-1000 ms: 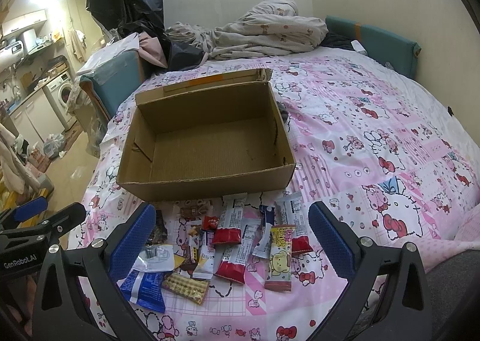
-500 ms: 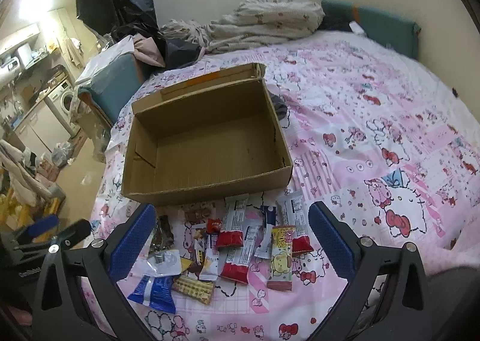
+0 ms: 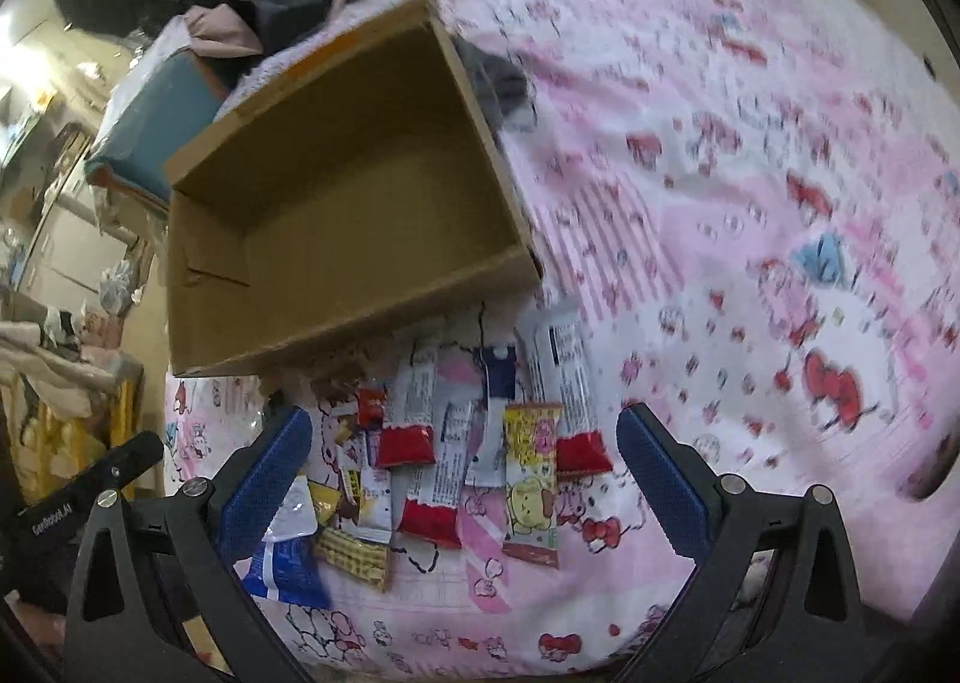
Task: Organize snacks
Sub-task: 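Grasp the clear-wrapped brown pastry with the left tool and lift it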
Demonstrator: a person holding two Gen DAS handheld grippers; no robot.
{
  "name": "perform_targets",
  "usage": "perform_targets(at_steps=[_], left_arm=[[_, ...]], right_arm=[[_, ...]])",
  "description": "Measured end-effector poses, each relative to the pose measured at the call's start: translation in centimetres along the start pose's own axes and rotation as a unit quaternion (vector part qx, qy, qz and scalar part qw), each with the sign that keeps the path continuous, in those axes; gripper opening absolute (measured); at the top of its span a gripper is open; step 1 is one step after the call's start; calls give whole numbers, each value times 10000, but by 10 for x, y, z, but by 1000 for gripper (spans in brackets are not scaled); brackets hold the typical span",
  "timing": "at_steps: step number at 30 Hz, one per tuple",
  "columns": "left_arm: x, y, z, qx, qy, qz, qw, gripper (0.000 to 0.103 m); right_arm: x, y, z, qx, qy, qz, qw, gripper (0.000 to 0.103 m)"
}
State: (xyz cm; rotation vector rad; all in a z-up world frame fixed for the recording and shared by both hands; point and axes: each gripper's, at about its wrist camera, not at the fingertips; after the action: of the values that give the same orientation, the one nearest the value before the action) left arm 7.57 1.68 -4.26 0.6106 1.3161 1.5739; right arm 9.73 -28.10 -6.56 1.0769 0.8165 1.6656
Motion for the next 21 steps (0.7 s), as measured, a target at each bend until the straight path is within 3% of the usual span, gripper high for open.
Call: perform_targets(at_steps=[6, 13, 21], left_arm=[[-5, -43, 2, 535, 227, 218, 9981, 100], [-20, -104, -12, 1365, 278, 620, 9883, 97], [-24, -138, -18, 1703, 334, 938, 9803, 96]], right_arm=[[-14, -5, 0, 42, -348, 41, 9994, 103], [-19, -13, -2, 213, -494, 145, 9984, 103], [-16, -13, -1, 183, -445, 160, 9987, 103]])
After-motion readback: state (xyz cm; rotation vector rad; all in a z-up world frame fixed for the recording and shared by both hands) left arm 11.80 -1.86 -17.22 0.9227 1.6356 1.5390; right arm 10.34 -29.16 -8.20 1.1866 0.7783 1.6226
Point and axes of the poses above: each gripper's, at about its wrist camera, not at the fingertips, and y roughly against the way its jaws point, x to its left, z to its top, and after that the axes turned 11 degrees about y, right-handed
